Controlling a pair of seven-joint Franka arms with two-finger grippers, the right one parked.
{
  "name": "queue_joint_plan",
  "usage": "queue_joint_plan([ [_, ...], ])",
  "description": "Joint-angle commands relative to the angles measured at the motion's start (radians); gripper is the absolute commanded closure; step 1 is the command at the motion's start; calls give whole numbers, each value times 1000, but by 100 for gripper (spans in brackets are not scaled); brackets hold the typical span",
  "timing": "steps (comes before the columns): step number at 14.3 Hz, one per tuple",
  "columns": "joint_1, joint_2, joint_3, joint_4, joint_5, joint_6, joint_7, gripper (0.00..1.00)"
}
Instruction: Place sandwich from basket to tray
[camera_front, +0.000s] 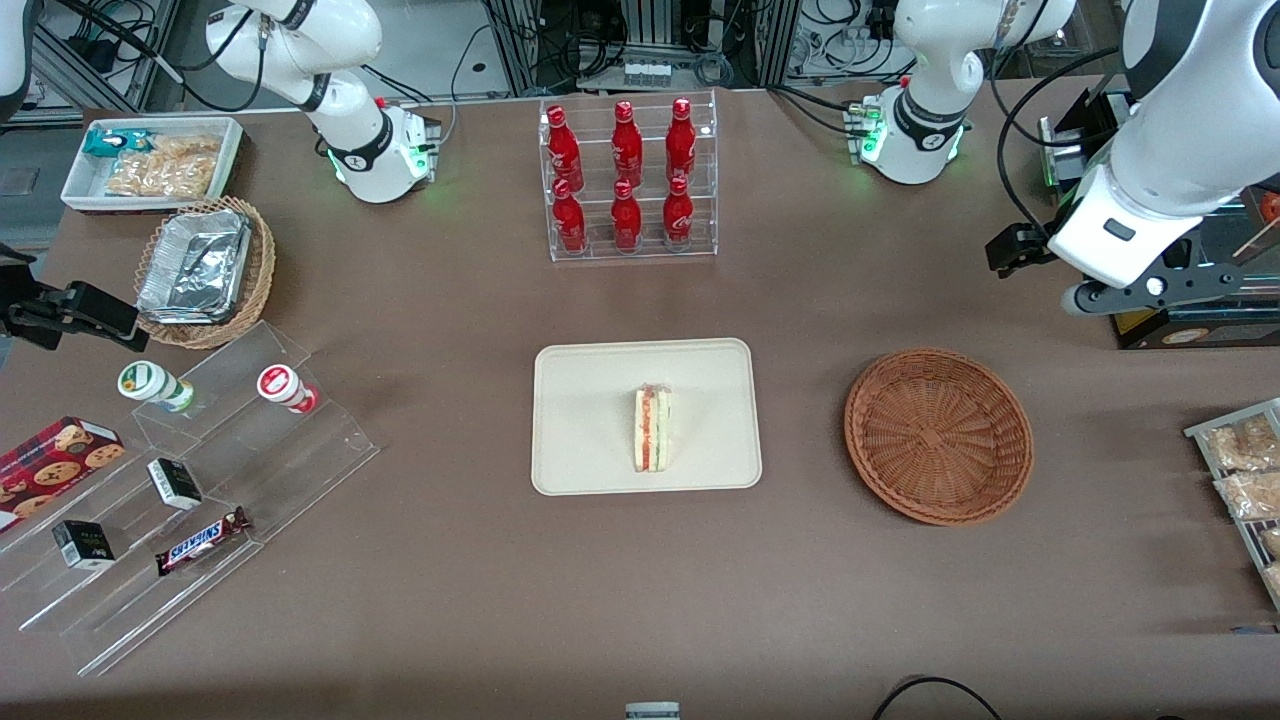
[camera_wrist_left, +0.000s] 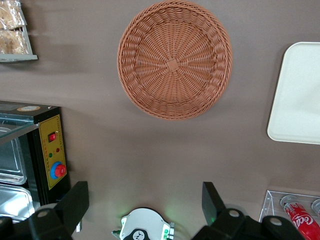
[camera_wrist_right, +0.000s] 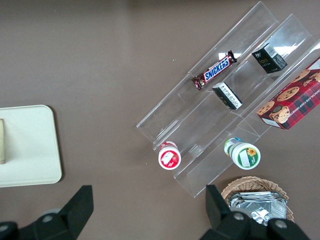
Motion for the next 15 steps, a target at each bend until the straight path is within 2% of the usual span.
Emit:
queue_joint_plan([
  [1,2,-19,4,-16,-46,3,3,0],
  [4,3,-11,4,-7,-60,-2,3,0],
  [7,5,29,4,62,-60,-3,3,0],
  [15,3,53,2,67,-60,6,-2,0],
])
